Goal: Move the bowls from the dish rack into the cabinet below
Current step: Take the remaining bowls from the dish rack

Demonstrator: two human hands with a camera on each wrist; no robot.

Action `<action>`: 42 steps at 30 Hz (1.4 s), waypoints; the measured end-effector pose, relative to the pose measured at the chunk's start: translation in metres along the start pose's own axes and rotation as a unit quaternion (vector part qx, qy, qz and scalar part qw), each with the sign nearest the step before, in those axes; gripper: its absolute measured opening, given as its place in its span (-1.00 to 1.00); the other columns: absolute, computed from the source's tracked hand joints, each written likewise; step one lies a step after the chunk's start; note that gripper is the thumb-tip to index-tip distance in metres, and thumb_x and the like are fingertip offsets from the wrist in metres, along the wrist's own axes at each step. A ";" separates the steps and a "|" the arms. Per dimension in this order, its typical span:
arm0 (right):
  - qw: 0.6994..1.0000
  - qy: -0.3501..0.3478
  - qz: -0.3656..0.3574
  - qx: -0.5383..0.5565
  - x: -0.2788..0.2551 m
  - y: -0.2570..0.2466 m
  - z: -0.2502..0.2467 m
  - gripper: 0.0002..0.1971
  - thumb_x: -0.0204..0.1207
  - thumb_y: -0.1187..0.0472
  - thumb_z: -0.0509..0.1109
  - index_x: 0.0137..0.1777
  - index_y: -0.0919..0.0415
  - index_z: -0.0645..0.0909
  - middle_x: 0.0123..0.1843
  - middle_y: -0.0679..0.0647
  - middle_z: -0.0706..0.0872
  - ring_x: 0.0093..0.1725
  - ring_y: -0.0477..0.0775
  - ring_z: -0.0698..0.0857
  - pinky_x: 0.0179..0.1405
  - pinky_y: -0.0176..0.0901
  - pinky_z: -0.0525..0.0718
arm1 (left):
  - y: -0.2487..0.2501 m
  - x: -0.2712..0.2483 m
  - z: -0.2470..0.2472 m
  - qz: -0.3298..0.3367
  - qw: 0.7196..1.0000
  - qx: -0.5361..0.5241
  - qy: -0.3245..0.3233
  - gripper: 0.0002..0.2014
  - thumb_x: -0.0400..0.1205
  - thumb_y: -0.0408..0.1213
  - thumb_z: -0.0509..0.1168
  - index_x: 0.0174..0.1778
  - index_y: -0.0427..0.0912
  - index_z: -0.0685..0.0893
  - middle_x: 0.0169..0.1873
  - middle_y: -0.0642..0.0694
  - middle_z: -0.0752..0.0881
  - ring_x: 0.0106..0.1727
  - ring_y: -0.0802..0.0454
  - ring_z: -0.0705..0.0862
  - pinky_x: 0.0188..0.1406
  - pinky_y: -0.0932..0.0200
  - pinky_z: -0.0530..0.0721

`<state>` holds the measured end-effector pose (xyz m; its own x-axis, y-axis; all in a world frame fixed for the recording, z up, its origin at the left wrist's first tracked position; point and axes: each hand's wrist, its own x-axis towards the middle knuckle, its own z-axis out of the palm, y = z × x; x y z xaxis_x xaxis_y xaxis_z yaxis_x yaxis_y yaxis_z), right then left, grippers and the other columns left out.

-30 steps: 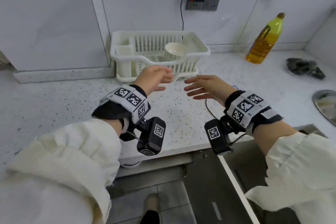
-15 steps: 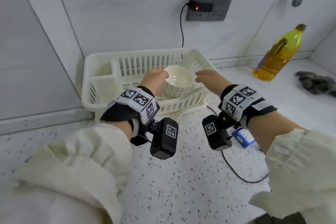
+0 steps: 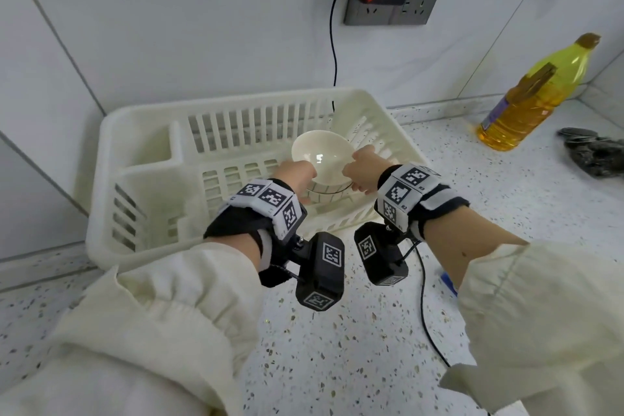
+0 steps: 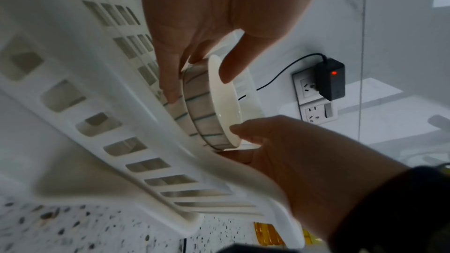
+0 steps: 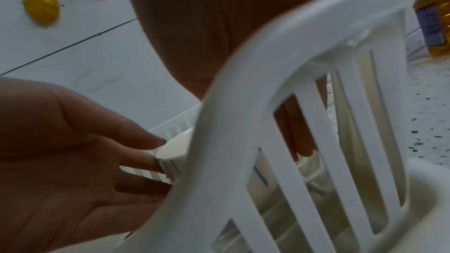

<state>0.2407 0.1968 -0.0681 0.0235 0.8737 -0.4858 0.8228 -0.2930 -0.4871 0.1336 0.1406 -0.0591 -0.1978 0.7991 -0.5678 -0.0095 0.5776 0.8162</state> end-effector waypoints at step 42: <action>0.936 -0.147 -0.072 0.311 -0.363 0.258 0.037 -0.60 0.51 0.54 0.08 0.31 0.23 0.31 0.20 0.28 0.42 -0.21 0.23 0.65 -0.44 -0.03 0.76 | -0.219 -0.330 0.078 0.124 0.984 0.103 0.071 -0.54 0.63 -0.36 0.14 0.49 -0.22 0.39 0.44 -0.23 0.51 0.26 -0.13 0.55 -0.36 0.27 0.61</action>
<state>0.4234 -0.2103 -0.0442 -0.2937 0.8041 -0.5169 0.3134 -0.4298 -0.8468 0.2775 -0.2363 -0.0593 -0.3039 0.8968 -0.3216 0.2529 0.4014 0.8803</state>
